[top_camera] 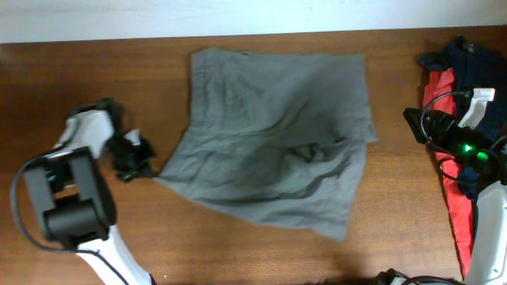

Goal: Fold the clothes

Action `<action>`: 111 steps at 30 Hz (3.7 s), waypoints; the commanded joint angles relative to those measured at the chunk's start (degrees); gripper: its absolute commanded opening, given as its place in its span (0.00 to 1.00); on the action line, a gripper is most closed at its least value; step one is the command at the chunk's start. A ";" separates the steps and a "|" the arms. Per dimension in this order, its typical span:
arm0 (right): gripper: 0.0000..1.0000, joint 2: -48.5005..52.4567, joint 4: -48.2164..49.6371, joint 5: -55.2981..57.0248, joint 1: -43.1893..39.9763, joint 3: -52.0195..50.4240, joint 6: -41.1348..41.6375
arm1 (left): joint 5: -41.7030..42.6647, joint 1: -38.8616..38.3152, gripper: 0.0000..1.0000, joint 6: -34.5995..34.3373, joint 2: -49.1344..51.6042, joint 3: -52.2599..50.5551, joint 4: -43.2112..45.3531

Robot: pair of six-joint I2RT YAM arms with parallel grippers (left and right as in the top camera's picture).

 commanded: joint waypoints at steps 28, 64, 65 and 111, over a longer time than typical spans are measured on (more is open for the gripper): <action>0.04 26.91 -9.75 33.22 23.45 0.13 3.02 | 21.20 2.34 0.09 17.73 -8.63 -0.52 12.46; 0.31 26.88 -8.46 33.05 26.62 -10.47 4.94 | 4.17 -16.63 0.34 30.27 -2.08 -0.59 23.89; 0.31 26.88 -7.10 32.94 26.62 -11.21 5.16 | 4.17 -16.63 0.33 30.27 -2.08 -0.59 23.93; 0.41 18.97 -21.16 44.04 28.96 -6.80 10.32 | 2.49 -16.52 0.42 27.26 -2.08 -0.57 31.39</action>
